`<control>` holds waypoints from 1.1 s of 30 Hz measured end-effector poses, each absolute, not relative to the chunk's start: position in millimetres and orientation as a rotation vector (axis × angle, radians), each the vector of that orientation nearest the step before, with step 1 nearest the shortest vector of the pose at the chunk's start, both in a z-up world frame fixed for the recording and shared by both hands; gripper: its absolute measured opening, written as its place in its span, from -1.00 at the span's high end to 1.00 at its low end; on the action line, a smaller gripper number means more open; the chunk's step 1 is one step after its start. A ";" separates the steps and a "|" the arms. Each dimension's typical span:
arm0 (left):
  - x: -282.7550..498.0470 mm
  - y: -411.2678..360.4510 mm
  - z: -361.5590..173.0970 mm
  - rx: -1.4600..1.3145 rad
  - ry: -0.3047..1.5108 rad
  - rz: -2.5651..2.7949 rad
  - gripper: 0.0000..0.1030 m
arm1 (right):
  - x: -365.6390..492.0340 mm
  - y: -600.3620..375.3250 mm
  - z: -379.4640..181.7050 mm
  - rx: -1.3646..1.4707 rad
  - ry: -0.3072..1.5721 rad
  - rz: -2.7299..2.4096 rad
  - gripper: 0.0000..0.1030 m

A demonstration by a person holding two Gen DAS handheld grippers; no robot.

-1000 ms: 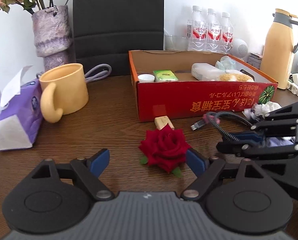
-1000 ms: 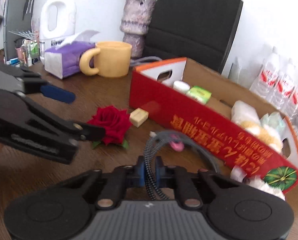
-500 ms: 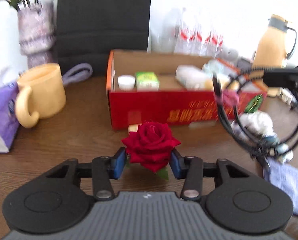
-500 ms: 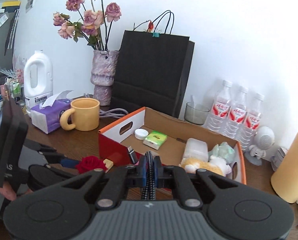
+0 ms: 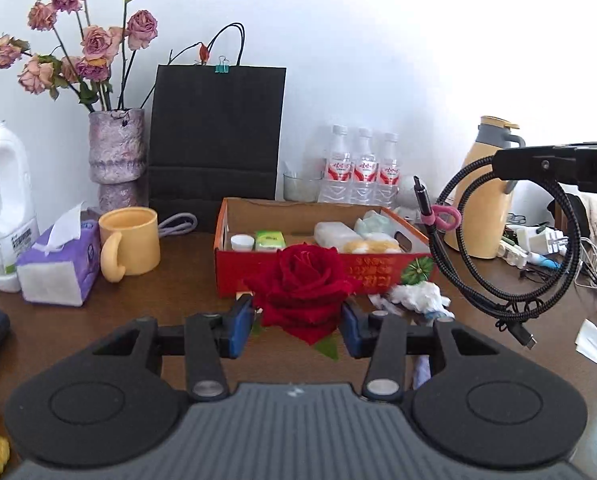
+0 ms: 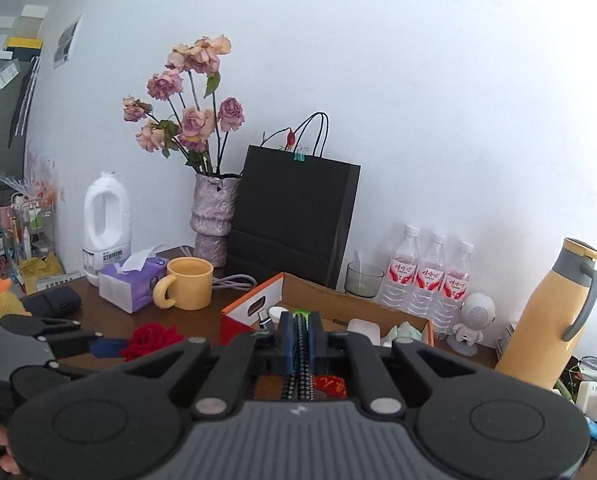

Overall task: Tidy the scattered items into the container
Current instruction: 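Carry rose and cable into the box and open both tools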

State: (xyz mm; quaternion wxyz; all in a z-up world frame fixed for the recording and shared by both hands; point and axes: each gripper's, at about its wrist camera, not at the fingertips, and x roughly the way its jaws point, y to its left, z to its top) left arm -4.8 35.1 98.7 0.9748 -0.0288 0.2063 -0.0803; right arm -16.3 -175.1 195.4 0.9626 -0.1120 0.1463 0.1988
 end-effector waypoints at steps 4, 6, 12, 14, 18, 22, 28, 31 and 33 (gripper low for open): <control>-42.0 31.2 92.0 -0.063 0.416 -0.167 0.11 | -45.1 -181.5 174.7 -0.168 0.338 0.372 0.89; -57.9 26.7 88.6 -0.040 0.412 -0.171 0.11 | -52.6 -183.7 158.6 -0.153 0.373 0.359 0.89; -64.8 20.1 89.0 -0.039 0.416 -0.181 0.11 | -60.8 -193.1 129.0 -0.117 0.434 0.345 0.89; -53.7 17.2 98.0 -0.043 0.406 -0.192 0.11 | -55.8 -193.9 134.0 -0.117 0.424 0.342 0.89; -12.6 11.1 121.2 -0.030 0.381 -0.198 0.11 | -26.4 -189.9 153.7 -0.120 0.390 0.337 0.89; 38.9 6.8 140.5 -0.029 0.379 -0.214 0.11 | 20.7 -182.2 168.4 -0.120 0.389 0.327 0.89; 124.7 5.8 156.5 -0.074 0.434 -0.244 0.11 | 102.6 -169.5 186.3 -0.091 0.396 0.315 0.89; 167.9 8.1 163.3 -0.077 0.466 -0.235 0.11 | 147.4 -159.0 196.7 -0.096 0.404 0.316 0.89; 198.0 13.0 167.3 -0.091 0.495 -0.209 0.11 | 177.3 -153.2 205.5 -0.079 0.410 0.324 0.89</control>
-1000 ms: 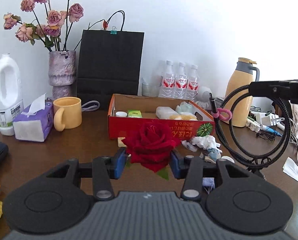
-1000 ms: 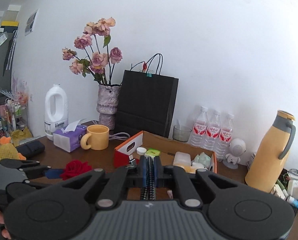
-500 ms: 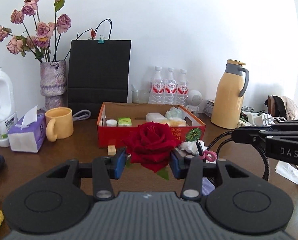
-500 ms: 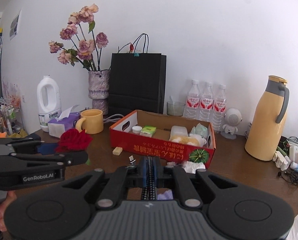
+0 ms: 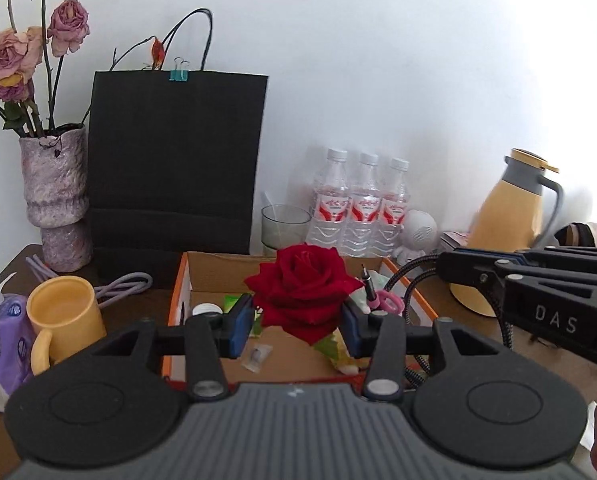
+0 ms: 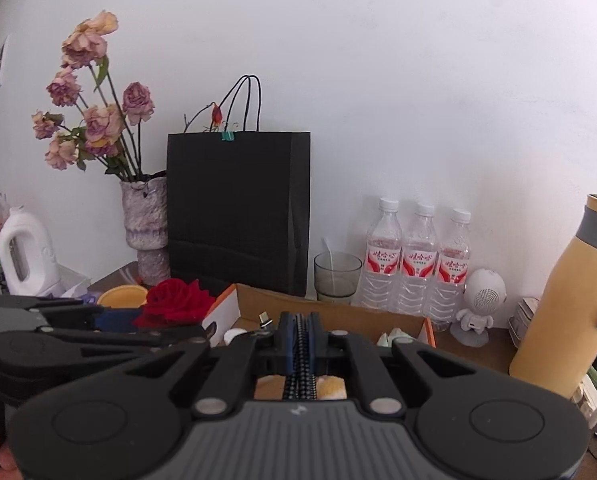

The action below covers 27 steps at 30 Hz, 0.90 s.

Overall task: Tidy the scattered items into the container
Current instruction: 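Carry rose and cable into the box and open both tools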

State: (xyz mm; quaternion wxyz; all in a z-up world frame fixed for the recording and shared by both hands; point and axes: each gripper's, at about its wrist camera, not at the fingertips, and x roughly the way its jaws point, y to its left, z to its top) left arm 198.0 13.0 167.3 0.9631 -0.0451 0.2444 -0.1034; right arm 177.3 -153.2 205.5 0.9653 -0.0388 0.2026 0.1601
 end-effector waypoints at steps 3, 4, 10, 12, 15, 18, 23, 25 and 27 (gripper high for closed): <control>240.2 17.7 159.9 -0.074 0.545 -0.142 0.11 | 215.4 -139.2 214.0 -0.095 0.395 0.322 0.89; 252.1 17.0 153.4 -0.052 0.565 -0.119 0.11 | 227.9 -134.4 213.6 -0.095 0.398 0.323 0.89; 299.3 25.1 99.8 -0.066 0.692 -0.064 0.10 | 302.2 -96.1 180.2 -0.032 0.514 0.372 0.90; 305.1 21.9 83.8 -0.030 0.710 -0.061 0.10 | 320.4 -92.9 166.7 0.024 0.549 0.404 0.90; 312.5 18.6 66.5 0.002 0.732 -0.061 0.02 | 355.1 -111.9 139.3 0.169 0.635 0.389 0.90; 322.6 20.3 57.0 -0.010 0.784 -0.080 -0.02 | 379.3 -132.6 99.3 0.253 0.739 0.387 0.79; 333.7 26.2 71.2 -0.040 0.787 -0.078 -0.30 | 390.0 -142.7 80.7 0.194 0.859 0.350 0.44; 337.5 26.9 82.7 -0.064 0.789 -0.074 -0.45 | 389.4 -141.6 88.8 0.118 0.870 0.306 0.13; 341.6 25.5 93.4 -0.070 0.801 -0.071 -0.60 | 390.2 -145.2 98.8 0.074 0.895 0.259 -0.01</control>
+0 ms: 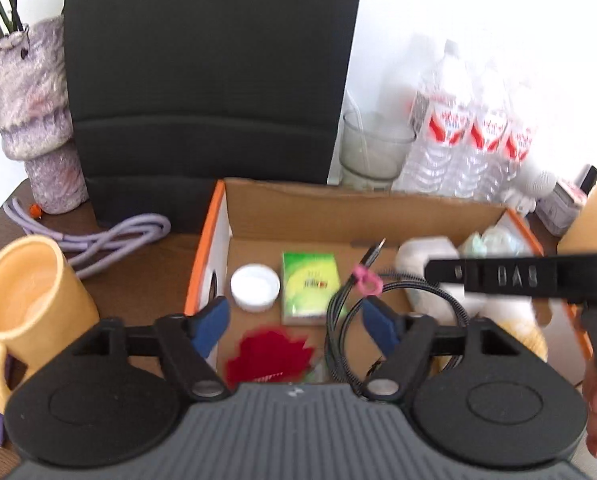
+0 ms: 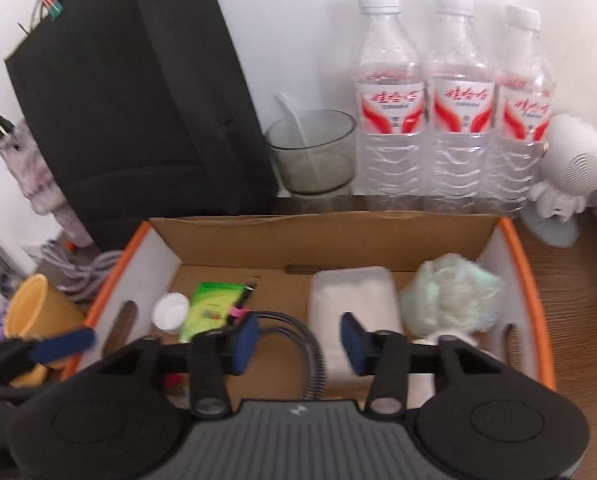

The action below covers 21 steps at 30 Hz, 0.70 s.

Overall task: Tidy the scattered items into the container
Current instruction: 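Carry rose and cable into the box and open both tools, then withdraw both tools from the box back over the desk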

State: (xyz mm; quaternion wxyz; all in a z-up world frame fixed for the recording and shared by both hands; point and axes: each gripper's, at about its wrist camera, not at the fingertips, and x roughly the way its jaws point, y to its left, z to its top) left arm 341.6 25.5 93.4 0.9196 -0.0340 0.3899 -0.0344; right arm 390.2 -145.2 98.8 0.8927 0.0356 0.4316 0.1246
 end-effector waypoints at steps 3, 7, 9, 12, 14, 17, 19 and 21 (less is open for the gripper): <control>343.3 20.0 103.1 -0.062 0.839 -0.043 -0.92 | 385.4 -160.0 118.3 0.040 0.875 0.192 -0.10; 336.2 10.8 113.8 -0.001 0.866 -0.006 -1.00 | 367.2 -181.8 136.7 -0.001 0.873 0.144 -0.40; 333.0 7.5 115.2 0.009 0.876 -0.013 -1.00 | 356.8 -189.5 141.9 -0.023 0.877 0.134 -0.50; 329.0 2.7 114.9 0.035 0.931 -0.031 -1.00 | 341.8 -199.0 145.9 -0.067 0.882 0.102 -0.51; 320.3 -0.9 120.4 0.042 0.921 -0.030 -1.00 | 328.3 -208.5 147.3 -0.035 0.874 0.095 -0.55; 298.0 -4.0 131.1 0.022 0.858 -0.036 -1.00 | 306.4 -219.9 146.9 0.033 0.861 0.095 -0.60; 279.6 -5.7 138.2 0.021 0.796 -0.047 -1.00 | 289.0 -220.8 146.8 0.038 0.823 0.095 -0.61; 261.5 -8.0 144.0 0.035 0.729 -0.030 -1.00 | 270.0 -215.6 146.3 0.009 0.764 0.098 -0.63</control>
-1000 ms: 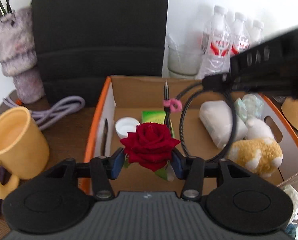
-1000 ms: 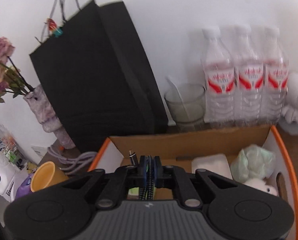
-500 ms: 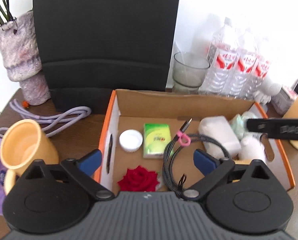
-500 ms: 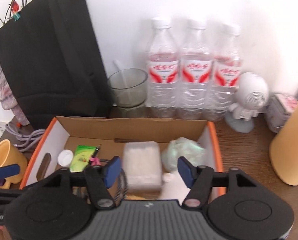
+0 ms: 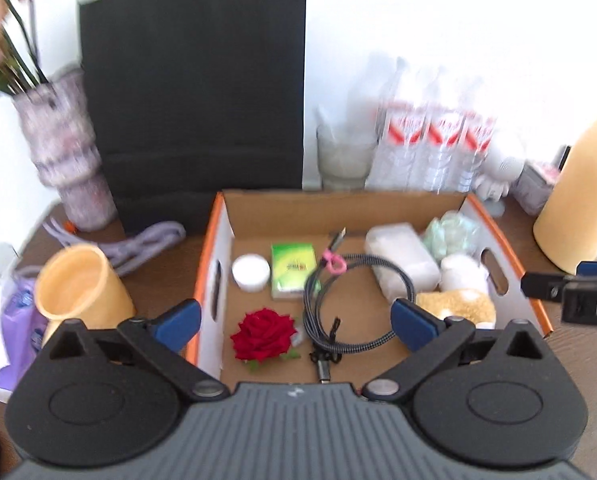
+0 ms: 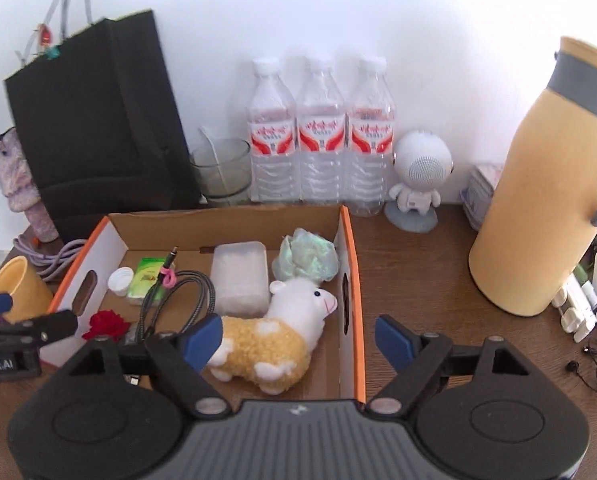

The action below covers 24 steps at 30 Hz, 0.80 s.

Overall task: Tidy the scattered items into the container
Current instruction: 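Withdraw both tools from the box back over the desk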

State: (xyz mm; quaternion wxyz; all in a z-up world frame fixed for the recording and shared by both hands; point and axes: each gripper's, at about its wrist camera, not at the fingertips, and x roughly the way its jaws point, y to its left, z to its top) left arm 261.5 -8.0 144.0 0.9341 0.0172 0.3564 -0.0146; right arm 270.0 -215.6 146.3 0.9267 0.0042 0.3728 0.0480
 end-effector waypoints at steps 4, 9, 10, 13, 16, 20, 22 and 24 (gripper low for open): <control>227.9 -4.7 153.0 0.003 0.616 -0.033 -1.00 | 235.1 -213.0 147.1 0.012 0.649 0.106 -0.67; 181.1 7.2 155.8 0.010 0.500 -0.018 -1.00 | 189.8 -218.7 139.5 0.065 0.558 0.106 -0.70; 169.9 9.2 155.9 0.015 0.476 -0.020 -1.00 | 181.0 -219.8 137.5 0.072 0.548 0.116 -0.70; 135.3 13.9 148.3 0.032 0.429 -0.049 -1.00 | 147.4 -221.7 128.6 0.070 0.490 0.144 -0.71; 99.2 12.2 128.6 0.028 0.423 -0.049 -1.00 | 114.9 -224.8 118.7 0.090 0.445 0.186 -0.72; 62.3 0.0 103.4 0.079 0.415 -0.036 -1.00 | 81.5 -226.1 111.1 0.082 0.414 0.230 -0.72; 47.4 -4.6 93.8 0.085 0.394 -0.033 -1.00 | 65.4 -227.1 106.6 0.064 0.392 0.247 -0.77; 36.8 -5.0 85.3 0.061 0.402 -0.036 -1.00 | 53.8 -229.3 99.6 0.055 0.388 0.244 -0.81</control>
